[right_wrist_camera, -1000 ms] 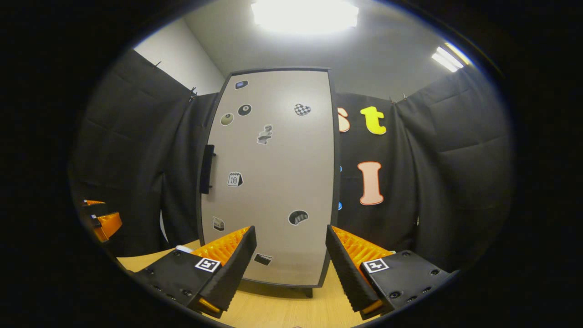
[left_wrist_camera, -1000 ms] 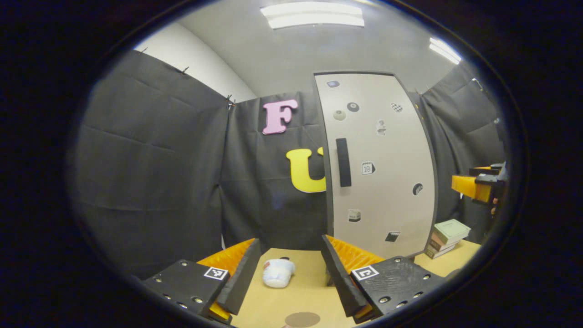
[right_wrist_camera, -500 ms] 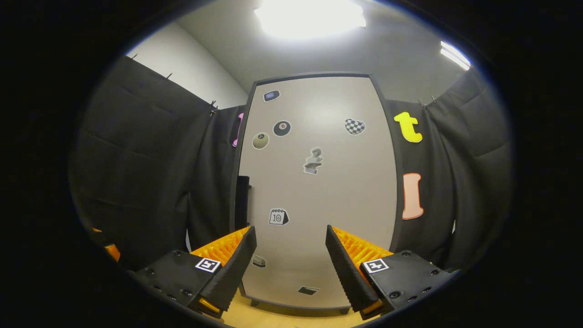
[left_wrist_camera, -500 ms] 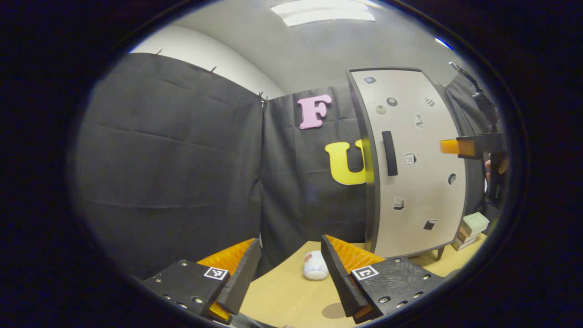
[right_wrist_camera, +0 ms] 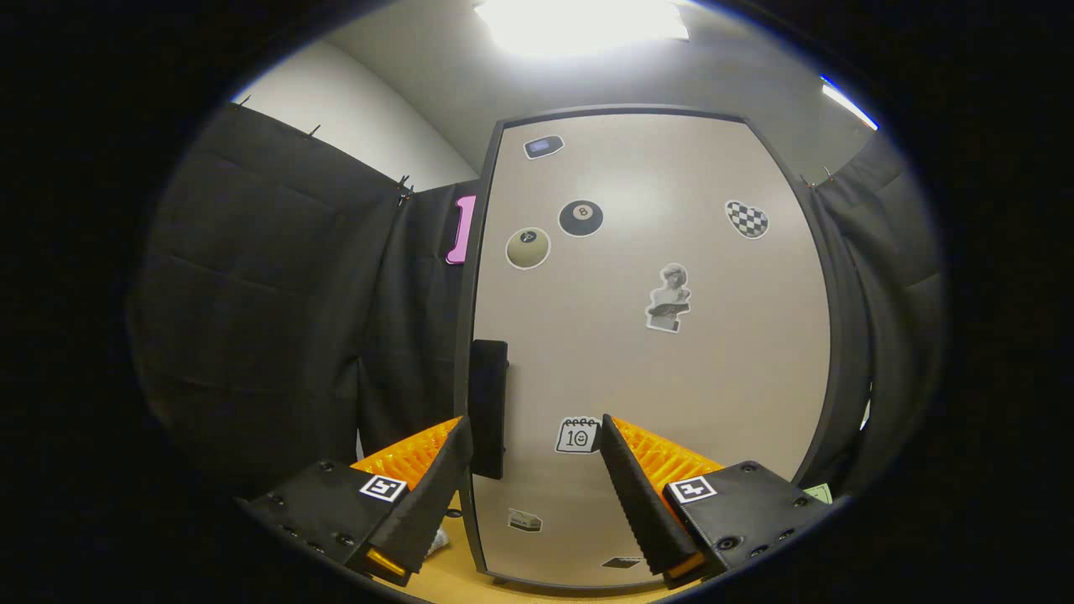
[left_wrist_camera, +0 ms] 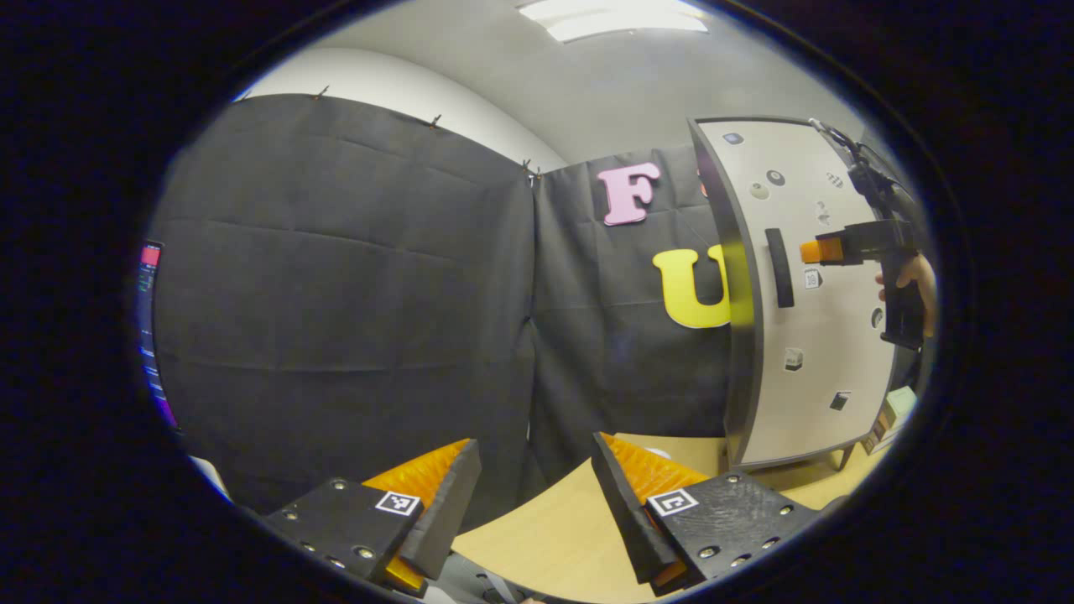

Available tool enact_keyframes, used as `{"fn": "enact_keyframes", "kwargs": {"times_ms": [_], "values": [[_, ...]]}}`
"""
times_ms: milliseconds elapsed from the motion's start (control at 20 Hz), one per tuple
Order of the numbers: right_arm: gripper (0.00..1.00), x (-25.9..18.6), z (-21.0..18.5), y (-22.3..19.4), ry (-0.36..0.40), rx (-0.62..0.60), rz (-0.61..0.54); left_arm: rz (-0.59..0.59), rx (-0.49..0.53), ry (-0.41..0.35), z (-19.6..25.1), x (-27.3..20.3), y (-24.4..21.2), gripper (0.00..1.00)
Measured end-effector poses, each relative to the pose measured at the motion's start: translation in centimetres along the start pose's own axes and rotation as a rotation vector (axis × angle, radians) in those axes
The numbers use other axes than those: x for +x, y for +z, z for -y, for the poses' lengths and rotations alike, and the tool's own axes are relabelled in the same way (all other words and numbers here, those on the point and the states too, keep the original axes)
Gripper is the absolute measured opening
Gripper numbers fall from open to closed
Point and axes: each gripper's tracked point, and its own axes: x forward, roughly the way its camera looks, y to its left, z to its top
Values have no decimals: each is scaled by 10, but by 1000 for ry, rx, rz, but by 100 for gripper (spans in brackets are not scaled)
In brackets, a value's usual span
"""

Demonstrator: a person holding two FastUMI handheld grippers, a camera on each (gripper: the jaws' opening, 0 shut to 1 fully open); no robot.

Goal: Open the cabinet door with the right hand, grasp the bottle in the cabinet with the left hand and place it on the coaster, then close the cabinet door with the right hand.

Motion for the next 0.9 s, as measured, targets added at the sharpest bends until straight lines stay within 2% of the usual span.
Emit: {"fn": "enact_keyframes", "kwargs": {"times_ms": [400,500,550,650,700,750,800,850,900], "values": [[95,46,-31,-13,-22,9,-78,-28,-36,54,-35,18,-19,83],[88,55,-38,-21,-21,22,-107,-38,-46,52,-39,22,-24,83],[78,58,-41,-27,-26,31,-129,-41,-51,49,-40,25,-25,83],[75,64,-45,-36,-25,59,-167,-38,-56,43,-42,29,-25,83],[75,65,-38,-38,-65,65,-179,-37,-55,38,-42,31,-24,83],[56,68,-35,-42,-78,81,-193,-38,-54,33,-41,31,-26,83],[49,70,-36,-46,-81,116,-213,-38,-56,28,-42,30,-27,81],[39,72,-38,-45,-85,148,-213,-41,-58,23,-42,32,-28,81],[39,71,-37,-45,-90,149,-226,-43,-61,17,-41,32,-29,81]]}}
